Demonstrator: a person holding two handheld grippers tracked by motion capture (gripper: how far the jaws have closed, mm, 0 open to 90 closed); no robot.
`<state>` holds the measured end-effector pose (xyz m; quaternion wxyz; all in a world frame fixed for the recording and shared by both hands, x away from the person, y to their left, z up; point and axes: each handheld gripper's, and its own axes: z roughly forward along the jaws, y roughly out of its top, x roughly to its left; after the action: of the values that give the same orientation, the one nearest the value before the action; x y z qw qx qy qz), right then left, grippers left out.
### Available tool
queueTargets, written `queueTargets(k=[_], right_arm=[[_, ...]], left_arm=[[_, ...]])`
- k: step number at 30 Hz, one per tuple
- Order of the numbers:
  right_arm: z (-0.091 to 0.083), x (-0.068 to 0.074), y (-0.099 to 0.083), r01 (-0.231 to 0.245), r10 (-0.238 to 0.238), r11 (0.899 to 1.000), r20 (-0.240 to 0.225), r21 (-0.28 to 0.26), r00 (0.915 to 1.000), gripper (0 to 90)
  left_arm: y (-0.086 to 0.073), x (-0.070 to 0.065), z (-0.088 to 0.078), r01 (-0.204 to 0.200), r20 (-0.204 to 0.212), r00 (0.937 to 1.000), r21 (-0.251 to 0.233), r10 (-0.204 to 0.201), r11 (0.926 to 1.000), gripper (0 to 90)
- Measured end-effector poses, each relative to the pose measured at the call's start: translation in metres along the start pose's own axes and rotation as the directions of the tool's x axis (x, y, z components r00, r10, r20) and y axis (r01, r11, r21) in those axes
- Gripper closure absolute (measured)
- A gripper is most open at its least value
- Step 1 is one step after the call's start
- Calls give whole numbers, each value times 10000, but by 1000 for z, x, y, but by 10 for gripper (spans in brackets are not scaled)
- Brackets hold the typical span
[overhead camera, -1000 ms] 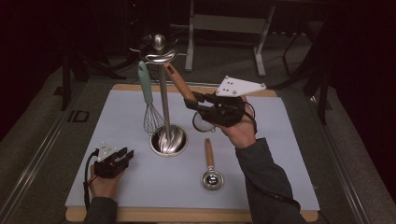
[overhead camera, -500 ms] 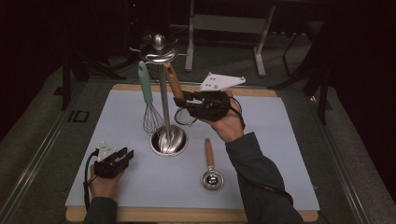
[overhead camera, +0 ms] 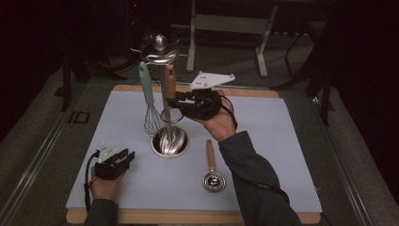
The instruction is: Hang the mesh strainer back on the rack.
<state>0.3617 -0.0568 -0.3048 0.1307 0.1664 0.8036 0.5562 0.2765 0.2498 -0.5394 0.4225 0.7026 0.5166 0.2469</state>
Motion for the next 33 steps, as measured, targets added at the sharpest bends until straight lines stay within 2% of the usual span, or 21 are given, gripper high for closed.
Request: queueTargets(k=[2,5,14,19,28,33], right_arm=[[0,0,0,-13,13,10000,0,21,10000,707],[0,2,0,157,-157,9998,0,85,9999,648],[-6,7,-4,577,-579,9982,149,188,9982,614],[-15,5,-5,593,-599,9981,367,172,9975,595],[-27,2,-10,484,-487,9988,404,95,9980,570],[-32,1,-21,567,-589,9973,466,467,9972,557]], left_arm=[[0,0,0,0,2,10000,2,0,10000,662],[0,0,0,-3,1,10000,8,3,10000,662],[0,0,0,1,12,10000,9,-1,10000,659],[0,0,0,26,-7,10000,17,-26,10000,658],[0,0,0,23,-10,10000,6,-23,10000,657],[0,0,0,2,-4,10000,4,-2,10000,656]])
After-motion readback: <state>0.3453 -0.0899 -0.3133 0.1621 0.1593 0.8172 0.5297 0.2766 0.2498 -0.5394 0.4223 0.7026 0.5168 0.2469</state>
